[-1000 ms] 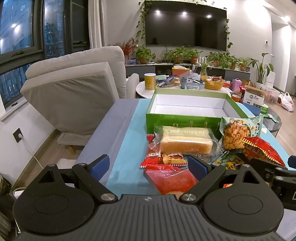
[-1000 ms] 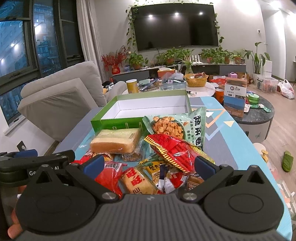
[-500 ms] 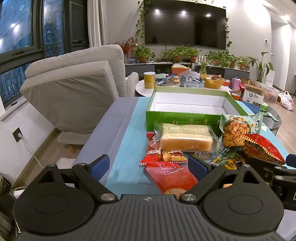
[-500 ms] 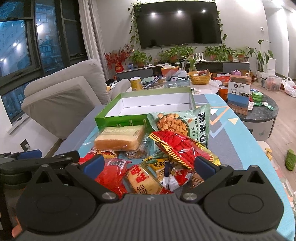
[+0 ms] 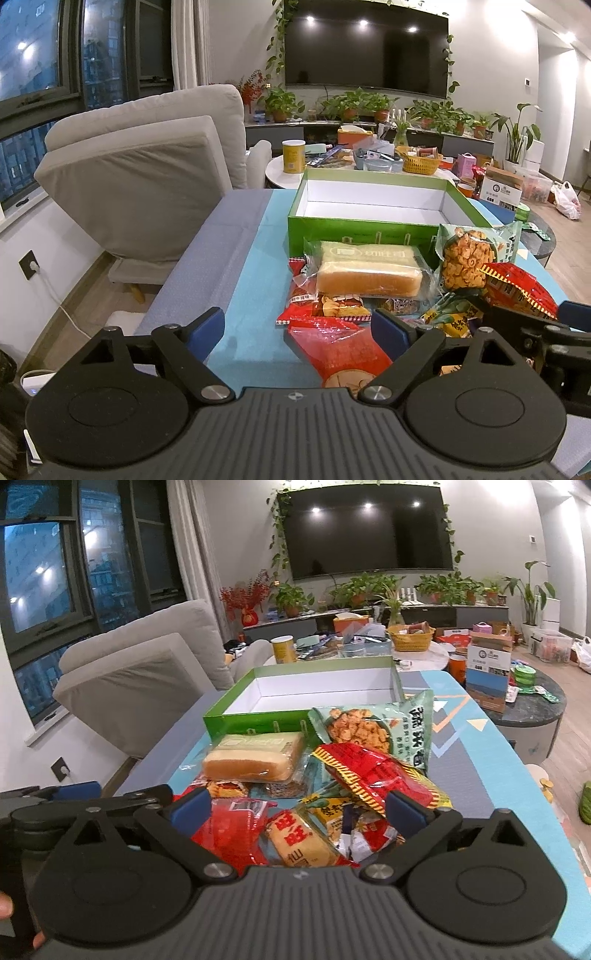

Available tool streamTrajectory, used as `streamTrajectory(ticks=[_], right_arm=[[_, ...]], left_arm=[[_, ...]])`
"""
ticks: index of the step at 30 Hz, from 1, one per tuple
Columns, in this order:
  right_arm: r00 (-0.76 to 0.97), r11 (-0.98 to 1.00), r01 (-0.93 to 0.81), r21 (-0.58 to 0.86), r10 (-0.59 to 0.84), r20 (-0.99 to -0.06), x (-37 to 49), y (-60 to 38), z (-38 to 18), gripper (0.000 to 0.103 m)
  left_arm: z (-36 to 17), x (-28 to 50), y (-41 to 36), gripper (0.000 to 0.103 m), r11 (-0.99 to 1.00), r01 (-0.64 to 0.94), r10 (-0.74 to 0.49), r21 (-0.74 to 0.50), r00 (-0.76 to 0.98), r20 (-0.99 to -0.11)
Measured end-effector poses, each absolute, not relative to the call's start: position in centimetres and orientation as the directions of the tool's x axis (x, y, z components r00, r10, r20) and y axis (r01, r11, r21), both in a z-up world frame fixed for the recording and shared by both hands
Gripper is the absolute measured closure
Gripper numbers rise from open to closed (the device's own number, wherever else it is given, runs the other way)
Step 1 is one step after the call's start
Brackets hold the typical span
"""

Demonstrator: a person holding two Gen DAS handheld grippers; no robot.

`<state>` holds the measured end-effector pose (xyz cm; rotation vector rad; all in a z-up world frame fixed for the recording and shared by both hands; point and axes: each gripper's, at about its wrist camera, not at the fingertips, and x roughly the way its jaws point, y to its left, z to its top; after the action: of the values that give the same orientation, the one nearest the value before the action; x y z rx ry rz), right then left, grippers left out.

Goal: Organize snacks
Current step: 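Reach the right tool down and grasp the red snack bag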

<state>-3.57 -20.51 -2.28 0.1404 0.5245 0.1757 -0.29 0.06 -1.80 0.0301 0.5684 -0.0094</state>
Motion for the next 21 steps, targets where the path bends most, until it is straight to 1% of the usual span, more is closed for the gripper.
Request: streamTrajectory(ticks=[5,7,11,13,17,18,19,21], right_arm=[[0.834,0.955,-0.175,0.238,0.272,-0.481,-3.4,-20.6,-2.4,0.056],[0.822,0.947,-0.194,0.257,0.3,-0.485,-3.2,-20.6,-2.5,0.056],[0.789,0.924,-0.236,0.302,0.364,-0.495,-2.7,-20.5,-3.0,0.056],[0.772,0.912,-0.248,0.327,0.39,-0.501,-2.5,-20.4,-3.2,0.056],[0.745,0.904,-0.255,0.342,0.41,-0.526,-1.9,-20.0,-3.8,0.056],[0.738,0.904,-0.256,0.343,0.411,-0.535,-1.7,-19.8,-4.0,0.056],[0.73,0.903,-0.254,0.347,0.414,-0.543,-1.5,-19.7,-4.2,0.056],[0.715,0.898,-0.248,0.363,0.422,-0.558,-1.2,-19.7,-4.5,0.056]], left_arm=[[-1.9,-0.3,0.3,0.018,1.0,0.026,-0.012,0.017,0.836,-0.548],[-2.0,-0.2,0.5,0.023,0.999,0.037,-0.026,0.009,0.832,-0.554],[-2.4,-0.1,1.0,0.028,0.998,0.066,-0.064,-0.018,0.816,-0.575],[-2.7,-0.1,1.2,0.032,0.996,0.081,-0.086,-0.033,0.806,-0.586],[-3.3,-0.2,1.8,0.032,0.989,0.124,-0.148,-0.082,0.778,-0.61],[-3.4,-0.3,1.8,0.036,0.987,0.131,-0.157,-0.088,0.774,-0.613],[-3.6,-0.3,1.8,0.037,0.988,0.13,-0.155,-0.086,0.773,-0.615],[-3.9,-0.3,1.9,0.038,0.989,0.127,-0.148,-0.078,0.771,-0.62]])
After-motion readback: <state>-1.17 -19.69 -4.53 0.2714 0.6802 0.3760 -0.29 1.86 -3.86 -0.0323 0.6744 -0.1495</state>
